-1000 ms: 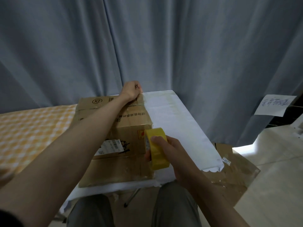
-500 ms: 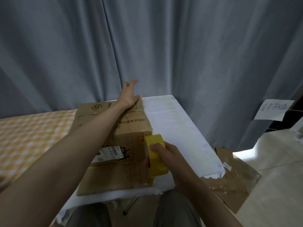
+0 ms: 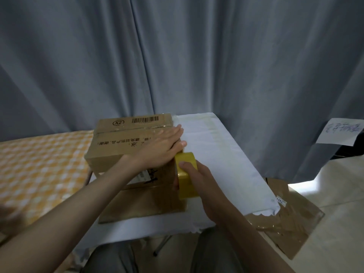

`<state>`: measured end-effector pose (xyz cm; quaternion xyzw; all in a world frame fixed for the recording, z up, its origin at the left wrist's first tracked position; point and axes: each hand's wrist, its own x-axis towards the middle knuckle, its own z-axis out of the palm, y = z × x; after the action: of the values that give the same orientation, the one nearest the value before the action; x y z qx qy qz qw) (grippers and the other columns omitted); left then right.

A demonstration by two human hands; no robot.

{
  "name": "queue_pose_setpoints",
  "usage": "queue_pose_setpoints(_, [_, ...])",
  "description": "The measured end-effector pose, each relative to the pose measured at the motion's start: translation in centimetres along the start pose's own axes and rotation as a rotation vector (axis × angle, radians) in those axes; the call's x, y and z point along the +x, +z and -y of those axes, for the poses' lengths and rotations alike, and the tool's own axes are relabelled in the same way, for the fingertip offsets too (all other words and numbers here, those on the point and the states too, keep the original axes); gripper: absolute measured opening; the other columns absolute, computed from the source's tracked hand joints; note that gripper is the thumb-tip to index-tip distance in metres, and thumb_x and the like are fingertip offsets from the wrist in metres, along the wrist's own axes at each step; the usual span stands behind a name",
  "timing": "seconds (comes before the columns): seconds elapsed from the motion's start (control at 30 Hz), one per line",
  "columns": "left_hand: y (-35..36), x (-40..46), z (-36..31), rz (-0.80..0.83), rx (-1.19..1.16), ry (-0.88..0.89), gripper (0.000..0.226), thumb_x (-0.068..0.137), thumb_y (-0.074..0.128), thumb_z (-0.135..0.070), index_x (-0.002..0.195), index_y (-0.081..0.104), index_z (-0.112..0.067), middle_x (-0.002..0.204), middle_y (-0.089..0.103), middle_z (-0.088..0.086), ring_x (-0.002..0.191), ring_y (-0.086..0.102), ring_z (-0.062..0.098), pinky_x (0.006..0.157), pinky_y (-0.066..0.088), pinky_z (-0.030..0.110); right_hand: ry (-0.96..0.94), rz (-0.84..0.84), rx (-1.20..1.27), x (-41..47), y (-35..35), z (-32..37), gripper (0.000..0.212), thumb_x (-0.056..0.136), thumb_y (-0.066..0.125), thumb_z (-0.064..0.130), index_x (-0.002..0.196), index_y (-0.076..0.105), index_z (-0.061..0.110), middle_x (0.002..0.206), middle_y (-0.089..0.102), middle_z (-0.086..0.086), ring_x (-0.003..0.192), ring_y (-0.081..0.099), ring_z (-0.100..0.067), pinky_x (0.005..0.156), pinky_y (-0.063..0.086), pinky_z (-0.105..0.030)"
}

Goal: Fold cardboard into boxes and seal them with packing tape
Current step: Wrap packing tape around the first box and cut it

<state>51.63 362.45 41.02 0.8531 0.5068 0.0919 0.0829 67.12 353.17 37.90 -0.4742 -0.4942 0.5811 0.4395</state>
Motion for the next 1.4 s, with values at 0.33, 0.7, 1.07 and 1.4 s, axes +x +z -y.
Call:
queue_pose_setpoints(0.33, [1.5, 0.1, 1.2, -0.005, 0.067, 0.027, 0.089, 0.088, 0.01, -0.078, 0.159, 0.002, -0.025, 0.165, -0.006, -0.01, 0.15, -0.006, 0.001, 0.12, -0.008, 0.029, -0.04, -0.104, -0.08, -1.6, 0.1, -2.5, 0.035, 0.101, 0.051, 0.043, 0.087, 0.07, 0.018, 0.069, 0.074, 0.0, 0.065, 0.071, -0.01, 0.068, 0.059, -0.029])
queue_pose_setpoints(0.7, [1.3, 0.3, 1.8, 0.022, 0.138, 0.073, 0.127, 0.065, 0.036, -0.099, 0.158, -0.009, -0.025, 0.164, -0.014, -0.011, 0.147, -0.012, -0.001, 0.118, -0.011, 0.028, -0.005, -0.324, -0.114, 3.5, -4.0, -7.7, 0.027, 0.103, 0.047, 0.027, 0.098, 0.072, 0.018, 0.09, 0.076, 0.001, 0.09, 0.071, -0.017, 0.071, 0.056, -0.022])
queue_pose_setpoints(1.07, [1.1, -1.7, 0.8, -0.304, 0.064, 0.158, 0.061, 0.093, 0.047, -0.06, 0.14, 0.052, -0.021, 0.137, 0.045, -0.004, 0.125, 0.039, 0.012, 0.104, 0.038, 0.034, -0.082, -0.262, -0.859, 7.3, -6.4, -9.9, 0.026, 0.09, 0.069, 0.036, 0.094, 0.07, 0.011, 0.092, 0.054, -0.001, 0.084, 0.052, -0.012, 0.077, 0.045, -0.027])
queue_pose_setpoints(1.4, [-0.1, -3.3, -0.2, -0.427, -0.006, 0.109, 0.025, 0.089, 0.068, -0.03, 0.111, 0.065, -0.019, 0.117, 0.055, -0.003, 0.111, 0.049, 0.016, 0.097, 0.041, 0.039, -0.377, -0.378, -0.405, 5.5, -8.2, -5.4, 0.008, 0.093, 0.069, 0.025, 0.096, 0.075, 0.02, 0.092, 0.071, -0.005, 0.075, 0.068, -0.018, 0.07, 0.059, -0.045])
